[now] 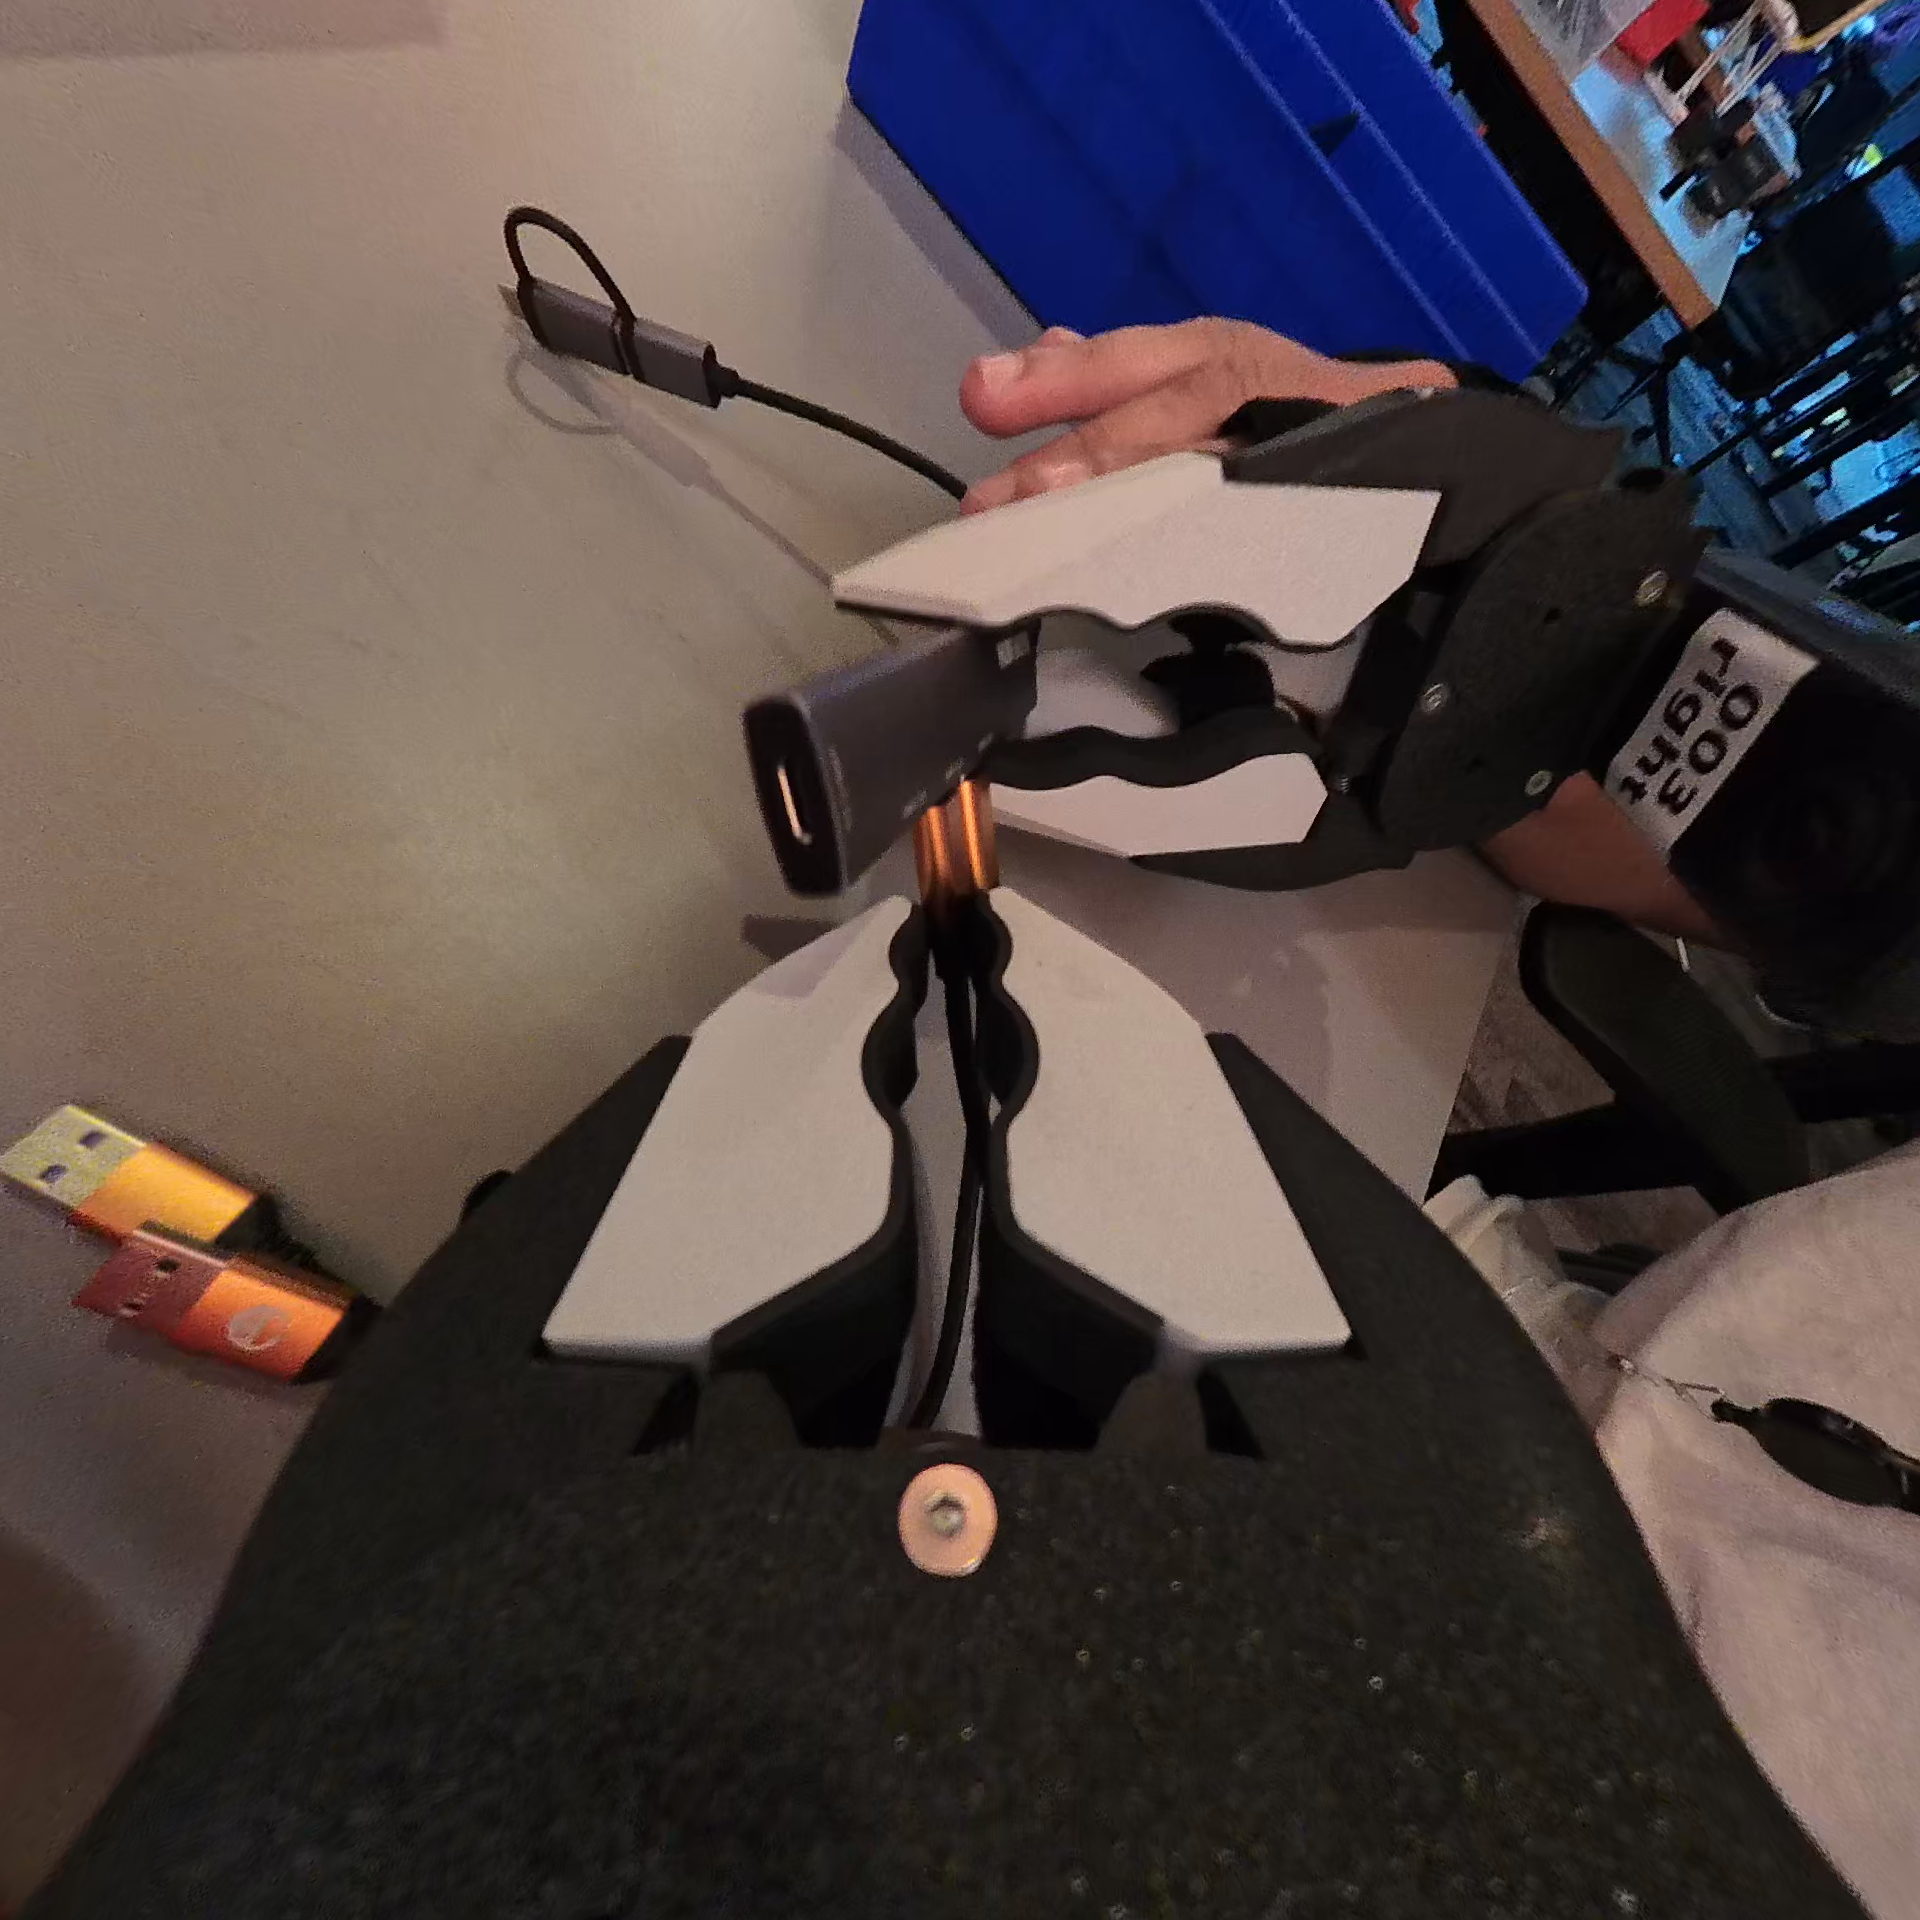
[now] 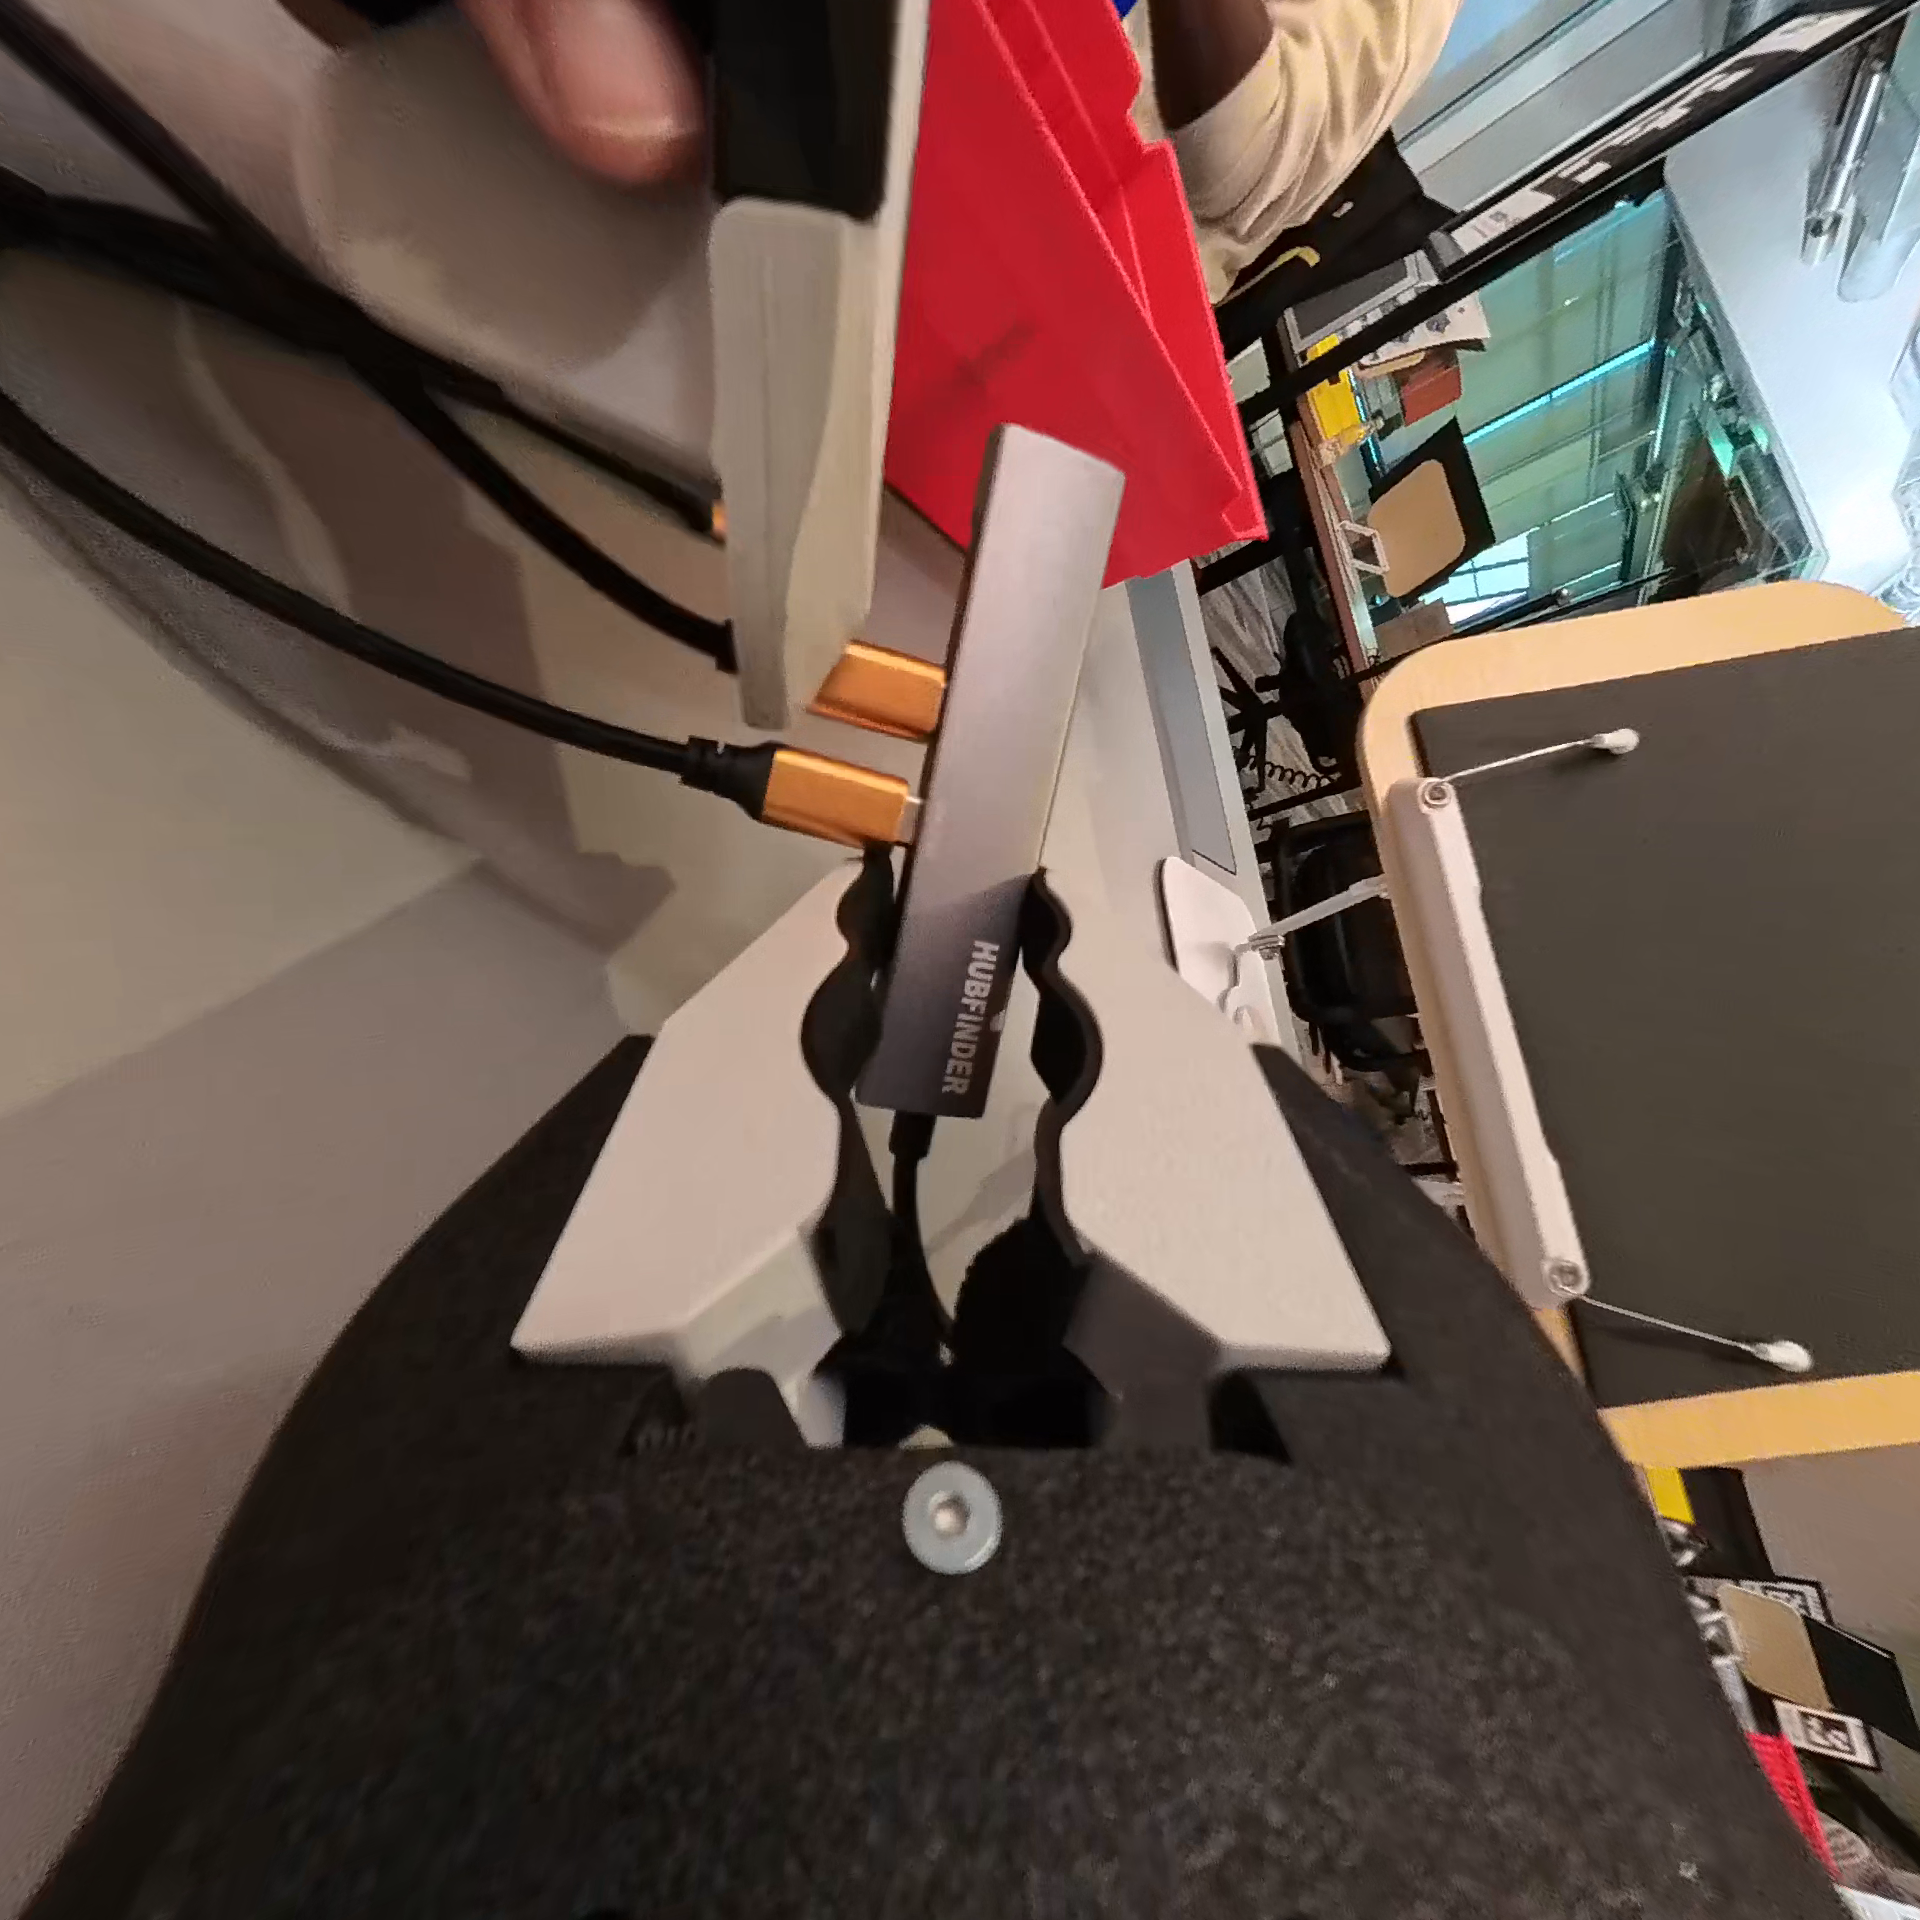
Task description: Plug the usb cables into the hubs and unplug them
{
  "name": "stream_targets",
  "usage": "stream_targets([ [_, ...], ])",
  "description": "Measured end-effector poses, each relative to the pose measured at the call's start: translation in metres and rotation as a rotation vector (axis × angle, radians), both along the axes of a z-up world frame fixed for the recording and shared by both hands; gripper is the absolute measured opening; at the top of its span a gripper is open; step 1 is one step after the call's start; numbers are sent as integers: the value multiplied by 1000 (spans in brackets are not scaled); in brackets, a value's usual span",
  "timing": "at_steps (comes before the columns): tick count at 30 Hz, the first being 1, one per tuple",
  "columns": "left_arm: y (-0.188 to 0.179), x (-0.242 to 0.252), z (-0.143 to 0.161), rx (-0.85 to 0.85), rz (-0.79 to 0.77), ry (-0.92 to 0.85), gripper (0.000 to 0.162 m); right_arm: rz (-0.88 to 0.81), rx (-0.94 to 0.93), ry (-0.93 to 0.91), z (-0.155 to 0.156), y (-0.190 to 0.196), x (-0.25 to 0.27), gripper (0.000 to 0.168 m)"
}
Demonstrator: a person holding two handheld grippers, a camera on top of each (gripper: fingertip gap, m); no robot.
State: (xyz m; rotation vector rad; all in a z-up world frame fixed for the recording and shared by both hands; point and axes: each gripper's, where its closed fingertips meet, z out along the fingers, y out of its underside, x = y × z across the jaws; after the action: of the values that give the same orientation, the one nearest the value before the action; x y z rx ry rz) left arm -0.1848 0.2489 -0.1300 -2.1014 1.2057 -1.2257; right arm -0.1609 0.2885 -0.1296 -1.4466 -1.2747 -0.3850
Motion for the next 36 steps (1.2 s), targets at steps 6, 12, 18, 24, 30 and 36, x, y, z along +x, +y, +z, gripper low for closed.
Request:
stream_targets([
  [6, 0, 0, 4, -10, -5, -4, 6, 0, -13, 23, -1, 0, -1, 23],
  [12, 8, 7, 15, -20, 65, -116, 8, -63, -97, 234, 2, 11, 4, 23],
  [18, 3, 8, 2, -52, 50, -73, 24, -144, -31, 207, 5, 16, 12, 21],
  [24, 7, 13, 5, -68, 99, -116, 12, -176, -15, 170, 4, 15, 11, 21],
  [30, 4, 19, 2, -76, 102, -110, 16, -184, 0, 119, 2, 12, 6, 21],
  [36, 3, 18, -3, -42, 113, -80, 6, -133, 25, 69, 2, 8, 2, 21],
])
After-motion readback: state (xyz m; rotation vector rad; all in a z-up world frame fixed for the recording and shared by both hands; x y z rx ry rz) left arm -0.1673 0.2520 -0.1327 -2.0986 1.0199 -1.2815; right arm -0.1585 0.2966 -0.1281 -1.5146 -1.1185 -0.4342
